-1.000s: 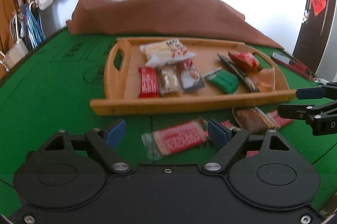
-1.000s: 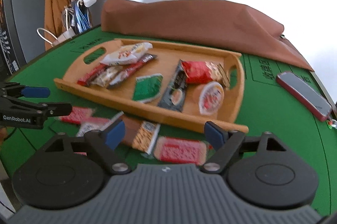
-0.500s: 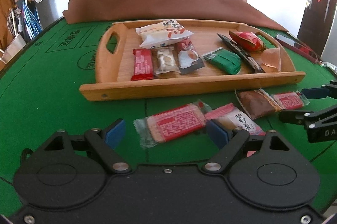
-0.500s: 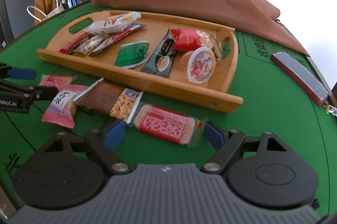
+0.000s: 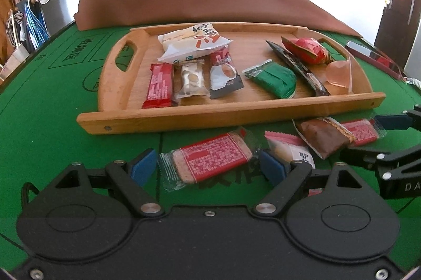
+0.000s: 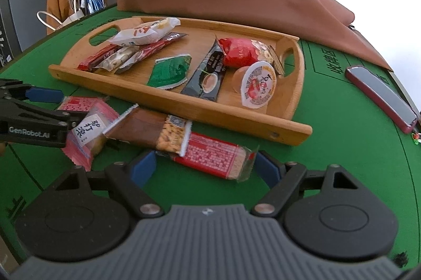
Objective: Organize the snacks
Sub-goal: 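Grasp the red-and-white wafer pack with the left tool while the right tool reaches another pack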
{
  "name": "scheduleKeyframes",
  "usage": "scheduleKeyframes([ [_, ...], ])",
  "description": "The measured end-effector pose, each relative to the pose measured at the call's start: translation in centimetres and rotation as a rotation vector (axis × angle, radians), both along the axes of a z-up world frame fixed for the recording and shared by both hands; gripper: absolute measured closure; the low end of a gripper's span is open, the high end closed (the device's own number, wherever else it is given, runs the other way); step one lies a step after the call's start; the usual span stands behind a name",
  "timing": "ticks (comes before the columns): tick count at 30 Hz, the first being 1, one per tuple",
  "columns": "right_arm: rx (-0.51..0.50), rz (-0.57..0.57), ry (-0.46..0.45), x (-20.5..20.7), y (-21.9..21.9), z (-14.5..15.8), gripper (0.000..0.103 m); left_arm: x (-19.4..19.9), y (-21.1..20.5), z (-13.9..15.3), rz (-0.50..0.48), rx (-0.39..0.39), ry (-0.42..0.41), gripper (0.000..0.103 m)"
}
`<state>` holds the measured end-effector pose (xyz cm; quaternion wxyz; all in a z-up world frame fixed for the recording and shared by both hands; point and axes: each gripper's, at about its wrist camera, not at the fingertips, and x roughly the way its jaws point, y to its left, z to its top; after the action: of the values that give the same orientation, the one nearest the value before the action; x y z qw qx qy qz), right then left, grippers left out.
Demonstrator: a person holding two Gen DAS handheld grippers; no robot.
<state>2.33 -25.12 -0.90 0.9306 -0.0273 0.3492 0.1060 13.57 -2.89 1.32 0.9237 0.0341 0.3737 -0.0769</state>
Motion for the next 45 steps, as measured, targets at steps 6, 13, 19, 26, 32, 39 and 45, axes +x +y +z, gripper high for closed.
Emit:
scheduleKeyframes([
  [6,0.014,-0.007,-0.018,-0.1,0.3,0.2,0.038,-0.3,-0.4,0.2,-0.041,-0.017,-0.018,0.038],
  [13,0.052,-0.048,-0.013,-0.2,-0.7,0.5,0.078,-1.0,-0.4,0.7,-0.06,-0.027,-0.043,0.056],
  [19,0.038,-0.039,-0.011,-0.4,-0.9,0.6,0.065,-1.8,-0.2,1.5,-0.078,-0.019,-0.057,0.063],
  [26,-0.072,0.017,-0.065,-0.9,0.0,1.5,0.042,-2.2,-0.4,1.3,-0.089,0.008,-0.031,0.061],
  [32,-0.081,0.032,-0.1,-1.1,-0.6,2.6,0.04,-3.7,0.0,1.6,-0.109,0.028,-0.018,0.062],
  [39,-0.117,0.128,-0.066,0.0,-0.6,2.3,0.035,-3.4,0.6,1.9,-0.111,0.045,-0.035,0.058],
  [45,0.019,0.098,0.014,1.4,-1.1,1.5,0.025,-2.0,-0.2,1.1,-0.122,0.024,-0.029,0.053],
])
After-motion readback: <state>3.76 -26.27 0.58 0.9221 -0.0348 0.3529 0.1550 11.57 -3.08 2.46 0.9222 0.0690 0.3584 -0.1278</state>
